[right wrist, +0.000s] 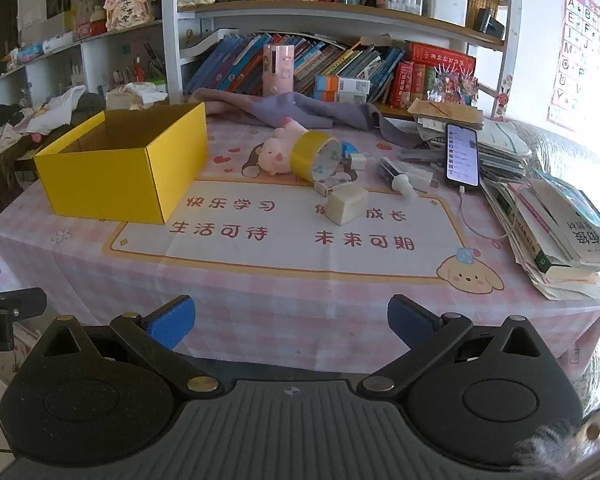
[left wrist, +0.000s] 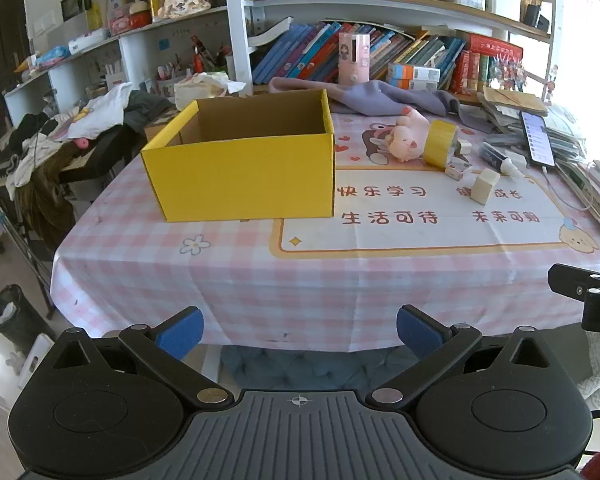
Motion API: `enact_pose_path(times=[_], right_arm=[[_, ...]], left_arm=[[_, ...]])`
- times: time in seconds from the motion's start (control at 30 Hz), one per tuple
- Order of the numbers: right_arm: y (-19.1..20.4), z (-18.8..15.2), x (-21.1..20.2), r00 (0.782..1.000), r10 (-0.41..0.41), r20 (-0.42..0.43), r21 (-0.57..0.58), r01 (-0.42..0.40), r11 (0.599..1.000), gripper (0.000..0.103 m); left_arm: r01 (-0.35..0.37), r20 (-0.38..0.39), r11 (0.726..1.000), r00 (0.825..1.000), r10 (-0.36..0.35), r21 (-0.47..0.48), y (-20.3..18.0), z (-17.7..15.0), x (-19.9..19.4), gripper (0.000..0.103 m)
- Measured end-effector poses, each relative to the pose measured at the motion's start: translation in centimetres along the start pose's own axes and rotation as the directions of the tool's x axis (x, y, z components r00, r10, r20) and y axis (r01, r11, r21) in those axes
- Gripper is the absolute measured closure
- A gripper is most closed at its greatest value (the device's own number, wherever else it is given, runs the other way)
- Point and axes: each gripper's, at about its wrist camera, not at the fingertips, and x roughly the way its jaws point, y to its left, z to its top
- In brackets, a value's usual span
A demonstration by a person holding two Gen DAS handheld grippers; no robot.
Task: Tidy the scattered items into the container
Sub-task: 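Move both tools toward the scattered items beside the pig toy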
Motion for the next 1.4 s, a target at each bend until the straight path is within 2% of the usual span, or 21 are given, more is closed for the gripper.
enact_pose_path(times=[0.6, 1.0, 1.3, 1.4], right_arm=[[1.3, 0.3, 0.9, 1.000, -0.014, -0.015, 0.001, 0.014, 1.000, 0.000], [3.0, 0.7, 1.4, 1.000, 0.010, -0.010, -0.028, -0.010, 1.000, 0.000], [3.2, 1.0, 1.8, 1.000, 0.013, -0.011, -0.035, -0.013, 0.999, 0.000], [2.8, 1.4, 1.7, 0.999, 0.027, 0.019, -0.020, -0.027, 0.999, 0.000]], left_arm=[[0.028, -0.020, 1.000, 0.999, -0.027, 0.008, 1.3, 0.2, 1.2, 0.000], [0.036, -0.022, 0.999, 0.999, -0.036, -0.014, 2.4, 0.1, 1.5, 0.000], [0.087, -0.021, 0.996, 0.996, -0.087, -0.024, 2.6, 0.5, 2.4, 0.000], [0.103, -0.010, 0.994, 0.995, -0.103, -0.022, 2.4, 0.8, 2.6, 0.000]])
